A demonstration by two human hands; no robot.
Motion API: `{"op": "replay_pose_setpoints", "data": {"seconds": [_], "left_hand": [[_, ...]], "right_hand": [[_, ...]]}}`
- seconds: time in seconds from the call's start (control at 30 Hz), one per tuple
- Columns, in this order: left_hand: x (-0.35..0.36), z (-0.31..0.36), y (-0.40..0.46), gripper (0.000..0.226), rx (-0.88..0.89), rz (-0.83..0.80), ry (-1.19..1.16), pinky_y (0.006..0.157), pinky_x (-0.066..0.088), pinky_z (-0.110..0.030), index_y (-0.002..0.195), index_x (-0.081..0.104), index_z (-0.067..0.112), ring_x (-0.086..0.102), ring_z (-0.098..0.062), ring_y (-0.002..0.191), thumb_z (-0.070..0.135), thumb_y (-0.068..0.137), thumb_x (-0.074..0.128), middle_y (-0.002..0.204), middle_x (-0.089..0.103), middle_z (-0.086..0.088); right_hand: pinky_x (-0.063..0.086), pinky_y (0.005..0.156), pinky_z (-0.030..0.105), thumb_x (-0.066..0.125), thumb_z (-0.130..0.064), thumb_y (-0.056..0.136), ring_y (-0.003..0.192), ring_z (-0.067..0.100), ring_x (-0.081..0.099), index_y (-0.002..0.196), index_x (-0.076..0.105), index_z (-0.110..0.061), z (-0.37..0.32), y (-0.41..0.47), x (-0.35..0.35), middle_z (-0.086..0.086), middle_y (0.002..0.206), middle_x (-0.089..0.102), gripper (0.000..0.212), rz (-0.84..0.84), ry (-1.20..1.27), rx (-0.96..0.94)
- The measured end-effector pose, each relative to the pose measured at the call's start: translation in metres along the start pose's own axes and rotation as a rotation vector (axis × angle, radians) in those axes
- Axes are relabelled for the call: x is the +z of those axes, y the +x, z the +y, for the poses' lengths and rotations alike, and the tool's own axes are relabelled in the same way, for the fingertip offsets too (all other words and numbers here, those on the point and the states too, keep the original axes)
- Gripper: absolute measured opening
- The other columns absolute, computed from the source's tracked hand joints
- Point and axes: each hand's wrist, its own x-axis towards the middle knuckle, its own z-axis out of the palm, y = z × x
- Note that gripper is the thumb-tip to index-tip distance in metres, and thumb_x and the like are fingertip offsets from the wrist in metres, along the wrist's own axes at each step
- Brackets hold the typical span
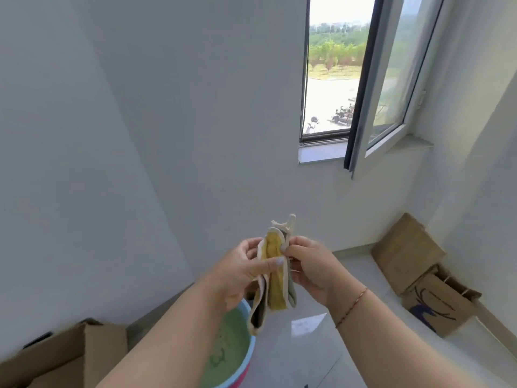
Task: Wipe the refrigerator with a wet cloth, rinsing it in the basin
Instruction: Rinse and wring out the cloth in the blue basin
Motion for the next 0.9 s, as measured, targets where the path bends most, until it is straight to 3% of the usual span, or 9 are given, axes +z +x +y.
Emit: {"op": "replay_pose_setpoints", "data": {"seconds": [0.1,0.27,0.33,0.4,0.47,0.53,0.67,0.8,0.9], "left_hand": [[-0.070,-0.023,0.020,0.057,-0.028,0.137,0.060,0.089,0.053,-0.048,0.126,0.050,0.007,0.064,-0.035,0.106,-0.020,0.077,0.063,0.116,0.064,-0.021],[-0.163,-0.066,0.041,0.044,-0.089,0.386,0.044,0.082,0.052,-0.047,0.104,0.057,0.014,0.060,-0.029,0.081,-0.023,0.082,0.052,0.097,0.062,-0.021],[-0.201,-0.094,0.052,0.037,-0.120,0.476,0.054,0.079,0.052,-0.045,0.095,0.059,0.013,0.059,-0.028,0.077,-0.021,0.084,0.051,0.093,0.061,-0.021],[-0.230,-0.127,0.063,0.033,-0.157,0.547,0.069,0.076,0.049,-0.037,0.085,0.062,0.009,0.058,-0.025,0.080,-0.021,0.086,0.048,0.099,0.061,-0.020],[-0.253,-0.163,0.077,0.035,-0.230,0.608,0.086,0.086,0.049,-0.035,0.083,0.067,0.007,0.059,-0.025,0.097,-0.020,0.086,0.045,0.108,0.062,-0.018],[-0.269,-0.196,0.091,0.040,-0.289,0.659,0.092,0.092,0.049,-0.038,0.086,0.070,0.012,0.059,-0.029,0.104,-0.017,0.086,0.043,0.109,0.063,-0.014],[-0.304,-0.263,0.124,0.047,-0.307,0.725,0.160,0.083,0.048,-0.030,0.097,0.067,0.021,0.062,-0.024,0.096,-0.016,0.081,0.042,0.108,0.065,-0.010],[-0.342,-0.339,0.160,0.057,-0.368,0.706,0.295,0.095,0.040,-0.026,0.127,0.059,0.019,0.052,-0.024,0.121,-0.013,0.082,0.044,0.131,0.056,-0.010],[-0.368,-0.388,0.184,0.058,-0.355,0.673,0.445,0.099,0.031,-0.020,0.136,0.051,0.016,0.040,-0.021,0.135,-0.011,0.086,0.044,0.145,0.044,-0.007]], "right_hand": [[0.050,0.057,0.031,0.044,-0.006,0.095,0.063,0.021,0.057,0.093,0.059,-0.003,0.032,0.045,0.041,0.011,0.074,0.060,0.015,0.050,0.061,0.107],[0.044,0.069,0.039,0.044,-0.003,0.088,0.073,0.026,0.051,0.084,0.057,-0.003,0.089,0.107,0.069,0.013,0.079,0.054,0.013,0.229,0.091,0.217],[0.051,0.082,0.045,0.054,-0.013,0.090,0.085,0.026,0.059,0.096,0.060,-0.007,0.120,0.128,0.079,0.011,0.090,0.062,0.010,0.216,0.034,0.279],[0.053,0.088,0.046,0.062,-0.022,0.089,0.096,0.026,0.061,0.117,0.048,-0.022,0.154,0.143,0.083,0.007,0.105,0.061,0.031,0.199,-0.156,0.334],[0.054,0.084,0.042,0.062,-0.015,0.088,0.097,0.024,0.060,0.127,0.035,-0.037,0.189,0.162,0.087,0.006,0.108,0.059,0.052,0.170,-0.345,0.351],[0.055,0.083,0.039,0.058,-0.010,0.089,0.094,0.021,0.060,0.135,0.030,-0.040,0.224,0.183,0.090,0.005,0.109,0.059,0.062,0.126,-0.473,0.362],[0.053,0.078,0.030,0.052,-0.007,0.092,0.089,0.015,0.059,0.142,0.027,-0.037,0.301,0.237,0.092,-0.001,0.106,0.058,0.064,0.023,-0.678,0.362],[0.050,0.072,0.031,0.043,-0.003,0.092,0.081,0.018,0.058,0.144,0.022,-0.038,0.382,0.291,0.090,0.001,0.096,0.056,0.067,-0.050,-0.888,0.308],[0.049,0.077,0.030,0.034,0.004,0.089,0.091,0.020,0.058,0.148,0.015,-0.036,0.432,0.323,0.088,-0.002,0.113,0.052,0.073,-0.069,-1.044,0.253]]}}
